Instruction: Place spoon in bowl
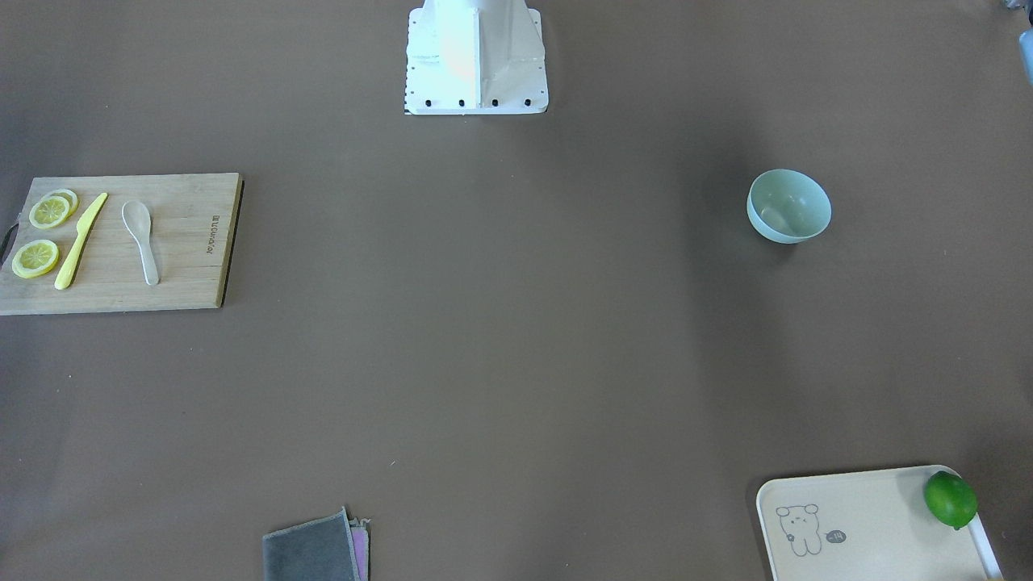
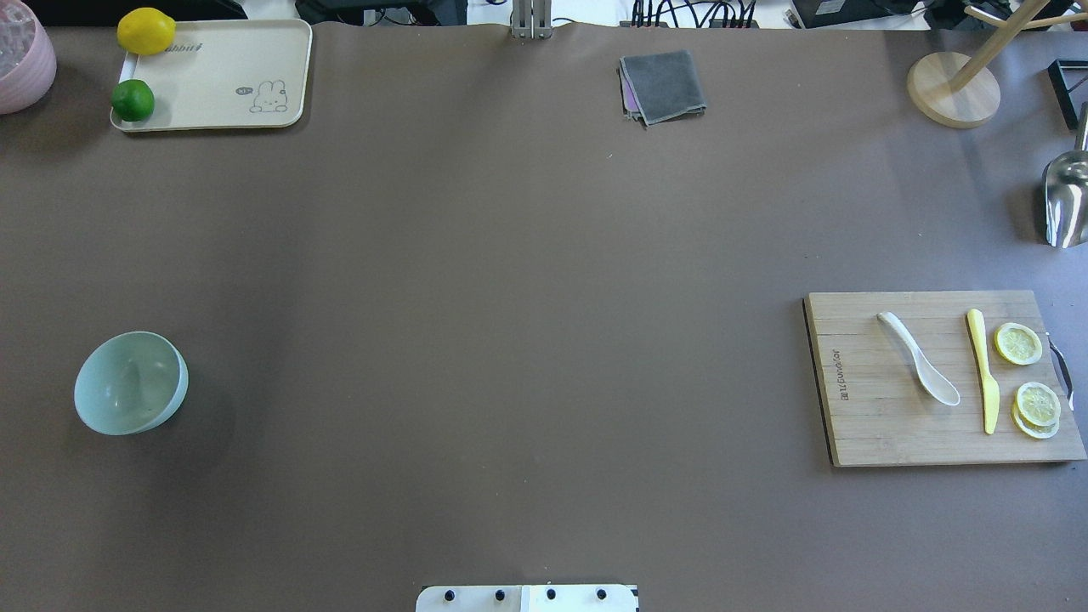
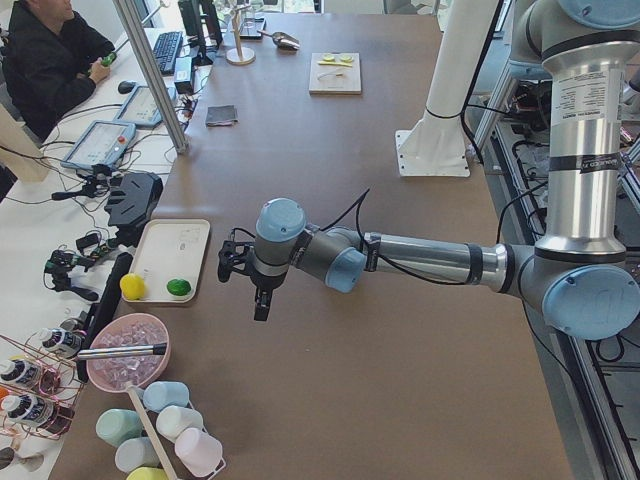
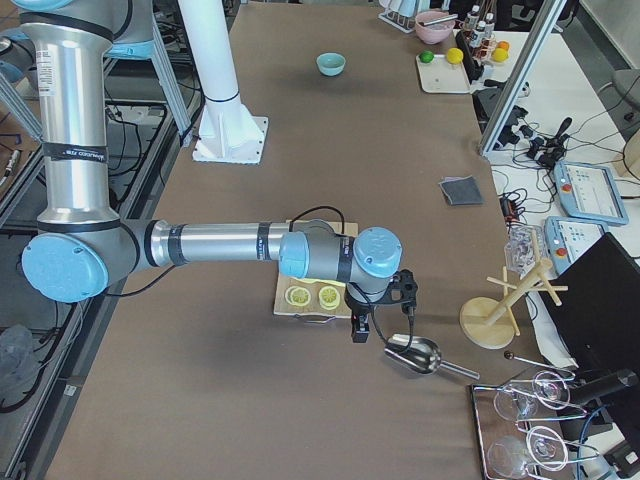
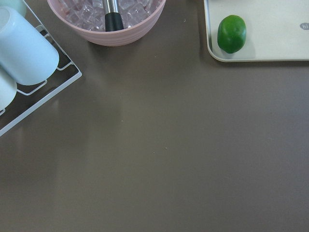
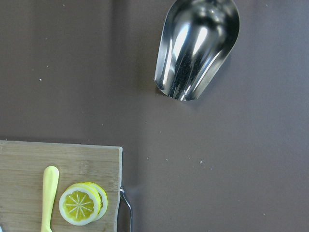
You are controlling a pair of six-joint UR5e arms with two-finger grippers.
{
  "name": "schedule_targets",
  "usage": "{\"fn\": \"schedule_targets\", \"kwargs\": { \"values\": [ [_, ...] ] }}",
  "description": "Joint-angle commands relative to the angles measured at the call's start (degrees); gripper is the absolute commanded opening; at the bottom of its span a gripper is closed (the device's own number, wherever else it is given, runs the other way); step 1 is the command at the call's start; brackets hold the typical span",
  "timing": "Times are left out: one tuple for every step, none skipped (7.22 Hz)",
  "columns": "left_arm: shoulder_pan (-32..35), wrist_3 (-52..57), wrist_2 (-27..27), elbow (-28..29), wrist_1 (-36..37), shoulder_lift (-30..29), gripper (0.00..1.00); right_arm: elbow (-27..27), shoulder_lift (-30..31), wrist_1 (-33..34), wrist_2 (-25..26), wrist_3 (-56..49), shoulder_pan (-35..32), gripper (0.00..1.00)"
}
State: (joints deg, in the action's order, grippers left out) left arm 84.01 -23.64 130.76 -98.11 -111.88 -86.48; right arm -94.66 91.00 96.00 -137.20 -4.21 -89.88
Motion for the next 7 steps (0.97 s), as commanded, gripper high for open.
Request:
{"fn": "schedule_targets", "kwargs": {
  "values": [
    [-0.08, 0.00, -0.07, 0.03, -0.01, -0.01, 0.98, -0.09, 0.23, -0.02, 0.00, -0.01, -0.21, 1.00],
    [-0.08, 0.00, -0.07, 0.11, -0.01, -0.01, 0.98, -0.09, 0.23, -0.02, 0.00, 0.08, -0.21, 1.00],
    [-0.17, 0.00, -0.07, 0.20, -0.09, -0.01, 0.98, -0.09, 0.32, -0.11, 0.00, -0.01, -0.21, 1.00],
    [-0.17, 0.00, -0.07, 0.20, -0.01, -0.18, 0.98, 0.00, 0.40, -0.20, -0.09, -0.01, -0.21, 1.00],
    [-0.17, -0.09, -0.07, 0.12, -0.09, -0.18, 0.98, -0.09, 0.40, -0.29, -0.09, -0.01, -0.21, 1.00],
    [-0.17, -0.09, -0.07, -0.06, -0.10, -0.18, 0.98, -0.52, 0.49, -0.29, -0.18, 0.08, -0.21, 1.00],
    [-0.17, -0.52, -0.07, -0.06, -0.10, -0.62, 0.98, -0.70, 0.41, -0.29, 0.00, 0.17, -0.21, 1.00]
  ]
}}
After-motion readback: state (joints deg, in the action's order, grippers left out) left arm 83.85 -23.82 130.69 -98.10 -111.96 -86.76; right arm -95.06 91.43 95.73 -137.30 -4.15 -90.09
